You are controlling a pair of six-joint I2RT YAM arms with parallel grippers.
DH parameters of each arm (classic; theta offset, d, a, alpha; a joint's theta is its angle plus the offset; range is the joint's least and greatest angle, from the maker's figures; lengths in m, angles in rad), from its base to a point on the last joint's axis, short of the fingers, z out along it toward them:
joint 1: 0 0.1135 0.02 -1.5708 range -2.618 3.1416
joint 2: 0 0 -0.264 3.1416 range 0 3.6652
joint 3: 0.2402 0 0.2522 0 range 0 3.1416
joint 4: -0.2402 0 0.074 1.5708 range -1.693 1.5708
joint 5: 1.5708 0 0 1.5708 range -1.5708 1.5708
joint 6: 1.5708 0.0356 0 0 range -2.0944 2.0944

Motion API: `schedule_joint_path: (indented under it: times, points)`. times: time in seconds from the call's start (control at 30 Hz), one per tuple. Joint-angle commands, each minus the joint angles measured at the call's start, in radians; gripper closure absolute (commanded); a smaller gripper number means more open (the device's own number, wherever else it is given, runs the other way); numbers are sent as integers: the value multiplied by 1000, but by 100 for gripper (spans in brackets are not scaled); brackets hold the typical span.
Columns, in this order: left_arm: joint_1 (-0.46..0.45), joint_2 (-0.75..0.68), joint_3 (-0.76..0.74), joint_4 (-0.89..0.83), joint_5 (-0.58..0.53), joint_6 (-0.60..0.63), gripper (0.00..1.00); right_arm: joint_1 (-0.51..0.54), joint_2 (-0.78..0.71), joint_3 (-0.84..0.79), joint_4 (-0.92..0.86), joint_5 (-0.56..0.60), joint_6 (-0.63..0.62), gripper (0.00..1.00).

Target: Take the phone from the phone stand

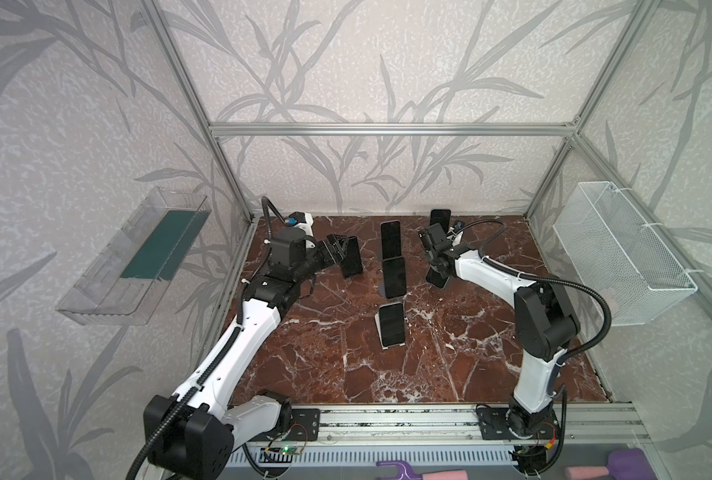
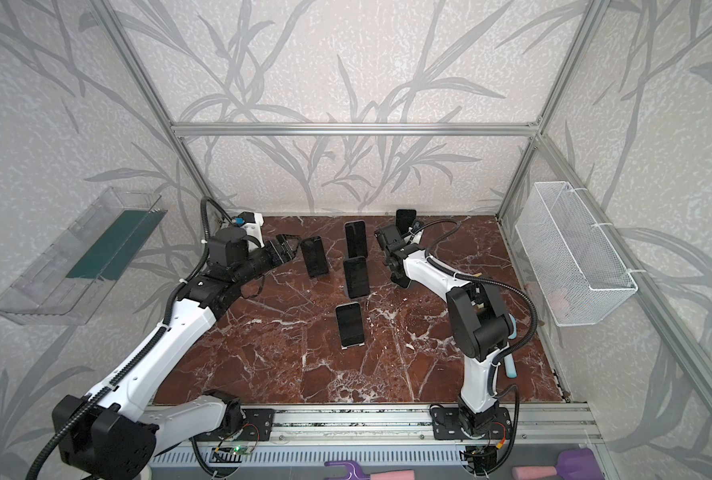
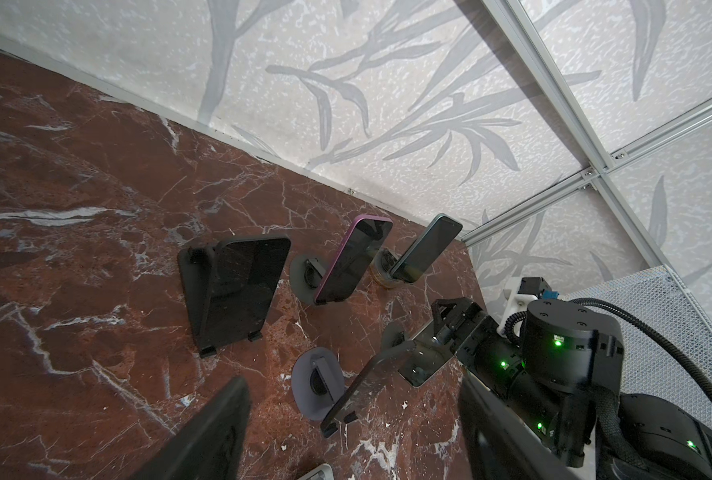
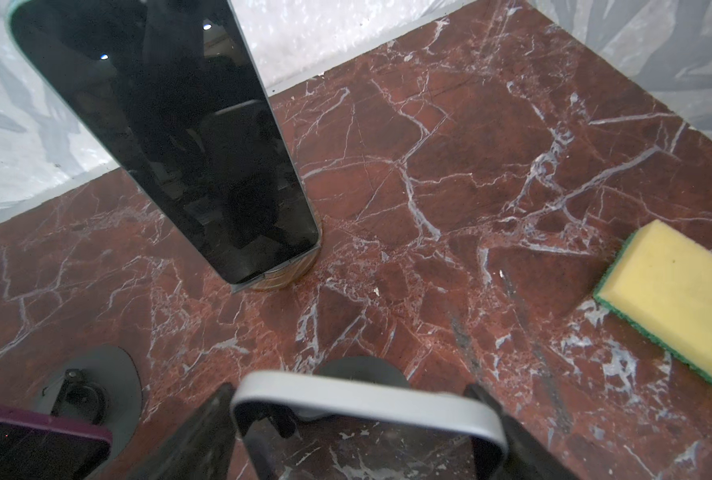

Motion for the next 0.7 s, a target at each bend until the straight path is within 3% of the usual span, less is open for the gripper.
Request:
schedule_joint_path:
  times: [0.0,0.67]
  points:
    - [7,-1,14,22,10,-9,21,3,-2,-13,18,15,-7,18]
    - [14,-6,11,32,25,-19,21,3,-96,-146,193,-37,-110,29]
